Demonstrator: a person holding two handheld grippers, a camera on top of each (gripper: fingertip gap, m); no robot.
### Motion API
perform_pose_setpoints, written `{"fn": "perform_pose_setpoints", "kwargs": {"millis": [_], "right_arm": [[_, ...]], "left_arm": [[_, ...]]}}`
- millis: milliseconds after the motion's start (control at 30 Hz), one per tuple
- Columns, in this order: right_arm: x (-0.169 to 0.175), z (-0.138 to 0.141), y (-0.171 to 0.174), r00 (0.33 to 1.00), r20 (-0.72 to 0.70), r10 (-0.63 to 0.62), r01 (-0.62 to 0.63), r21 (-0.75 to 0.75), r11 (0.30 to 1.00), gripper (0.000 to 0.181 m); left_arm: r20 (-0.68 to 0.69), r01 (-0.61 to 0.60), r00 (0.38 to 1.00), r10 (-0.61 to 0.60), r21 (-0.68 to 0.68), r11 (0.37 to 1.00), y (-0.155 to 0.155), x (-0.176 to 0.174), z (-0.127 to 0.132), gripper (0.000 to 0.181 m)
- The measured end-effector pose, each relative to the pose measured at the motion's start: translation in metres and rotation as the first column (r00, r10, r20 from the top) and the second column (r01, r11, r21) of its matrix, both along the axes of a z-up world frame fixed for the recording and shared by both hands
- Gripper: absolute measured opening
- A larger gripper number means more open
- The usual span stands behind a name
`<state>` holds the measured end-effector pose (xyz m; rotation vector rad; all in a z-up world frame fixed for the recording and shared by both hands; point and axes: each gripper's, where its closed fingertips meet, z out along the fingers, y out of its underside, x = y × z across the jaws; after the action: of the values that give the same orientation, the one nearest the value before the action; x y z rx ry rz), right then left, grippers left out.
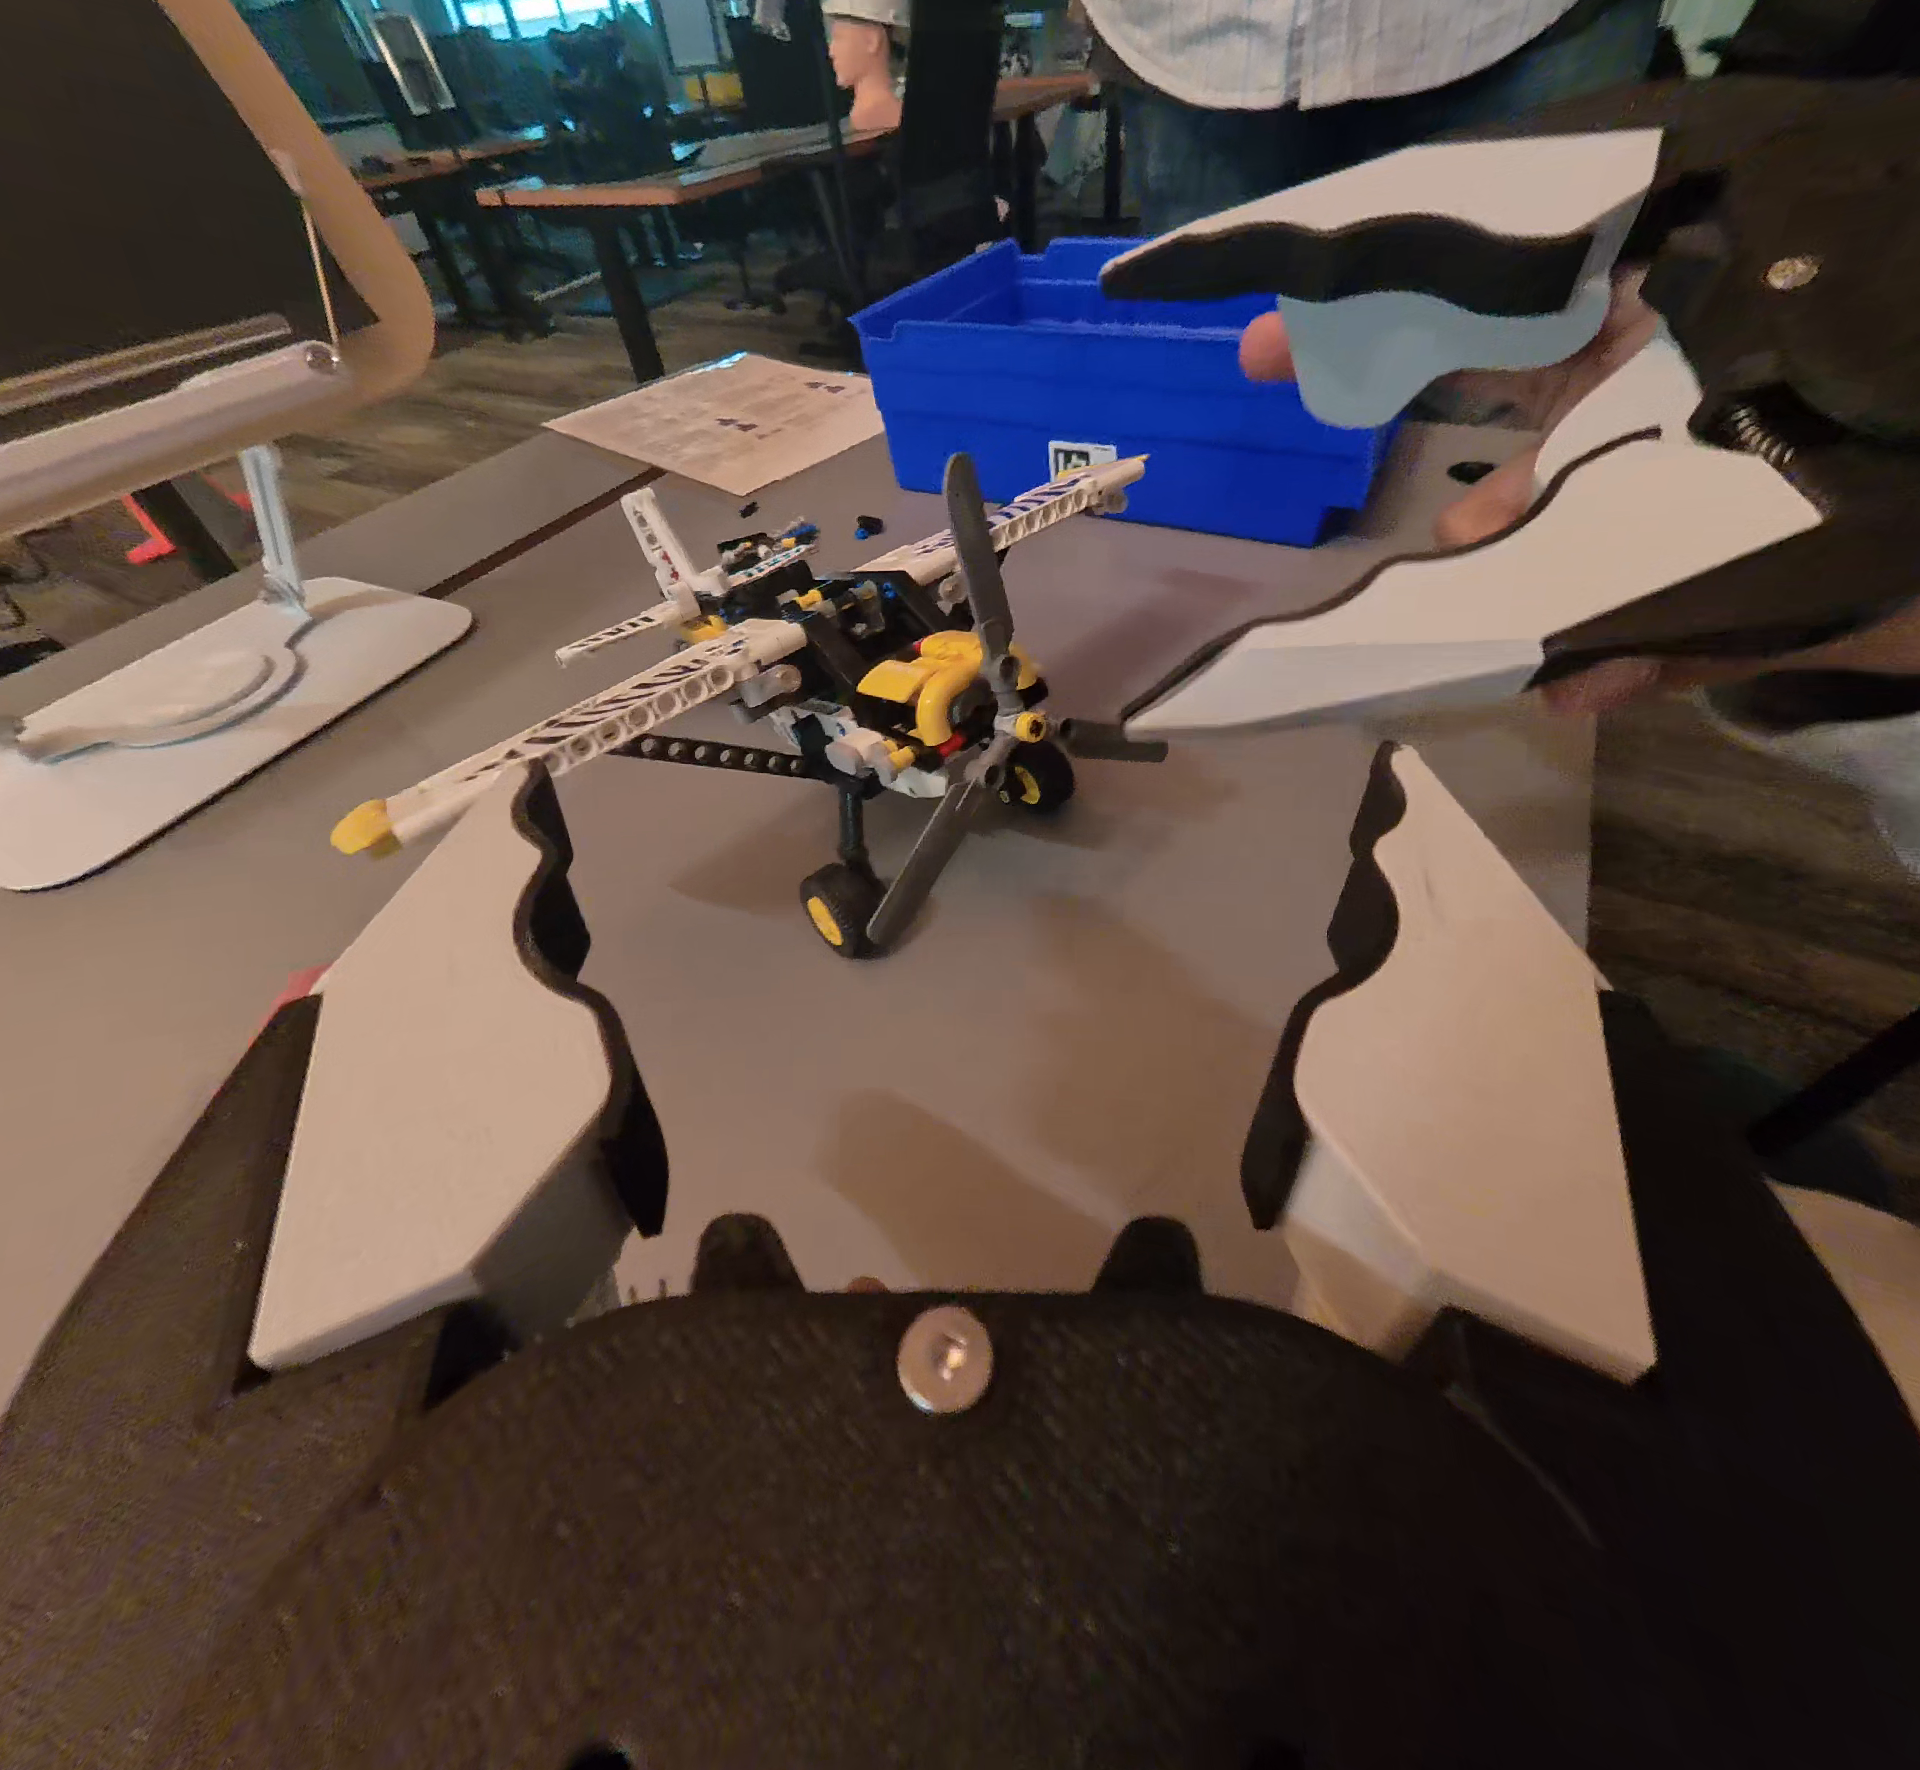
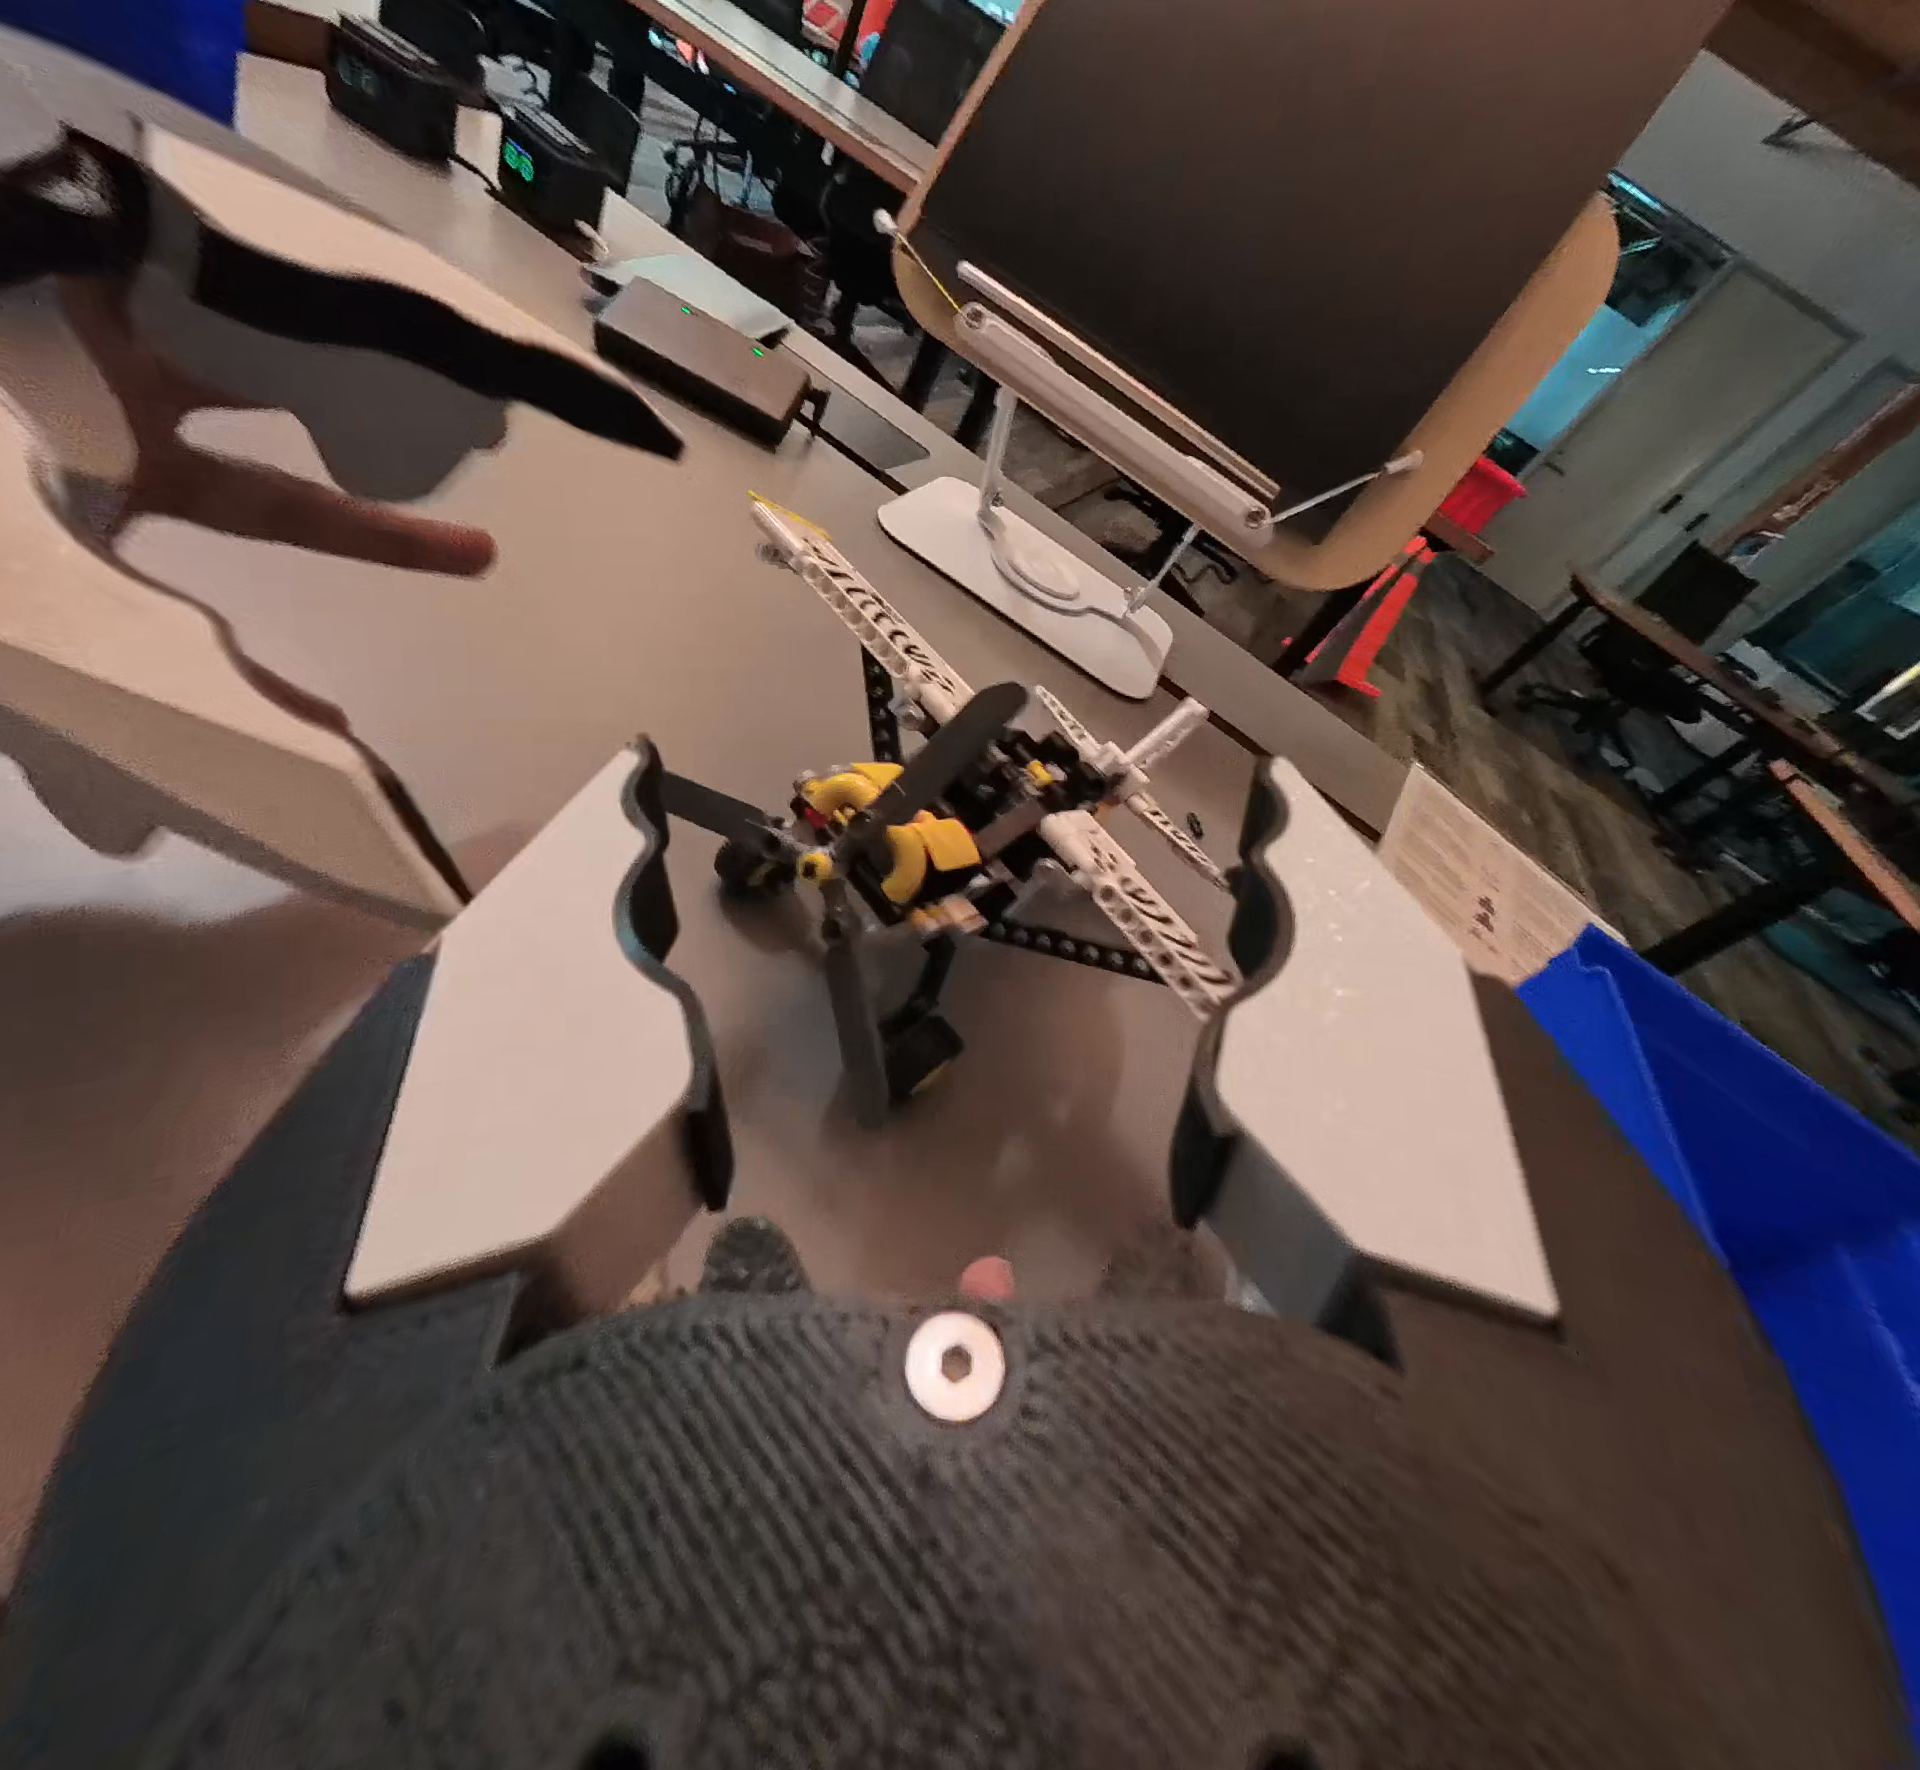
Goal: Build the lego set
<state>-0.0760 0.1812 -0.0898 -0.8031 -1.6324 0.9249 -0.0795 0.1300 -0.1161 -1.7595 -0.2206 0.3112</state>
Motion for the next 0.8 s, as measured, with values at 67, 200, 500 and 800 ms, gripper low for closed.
{"fn": "perform_pose_setpoints", "kwargs": {"millis": [67,200,500,800], "right_arm": [[0.005,0.002,0.018,0.999,-0.008,-0.042,0.042,0.014,0.999,0.108],[0.017,0.007,0.041,0.996,-0.024,-0.088,0.086,-0.065,0.994,0.109],[0.022,0.001,0.038,0.994,-0.018,-0.103,0.103,-0.021,0.994,0.112],[0.027,0.005,0.038,0.993,-0.04,-0.114,0.113,-0.007,0.994,0.112]], "left_arm": [[-0.018,-0.022,1.0,0.022,0.003,1.0,-0.01,-0.007,0.006,0.144],[0.073,-0.011,0.997,0.004,0.087,0.996,-0.018,-0.014,0.017,0.137],[0.012,-0.03,0.999,0.03,0.049,0.998,-0.02,-0.011,0.018,0.143],[0.013,-0.043,0.999,0.043,0.048,0.998,-0.024,-0.014,0.018,0.143]]}}
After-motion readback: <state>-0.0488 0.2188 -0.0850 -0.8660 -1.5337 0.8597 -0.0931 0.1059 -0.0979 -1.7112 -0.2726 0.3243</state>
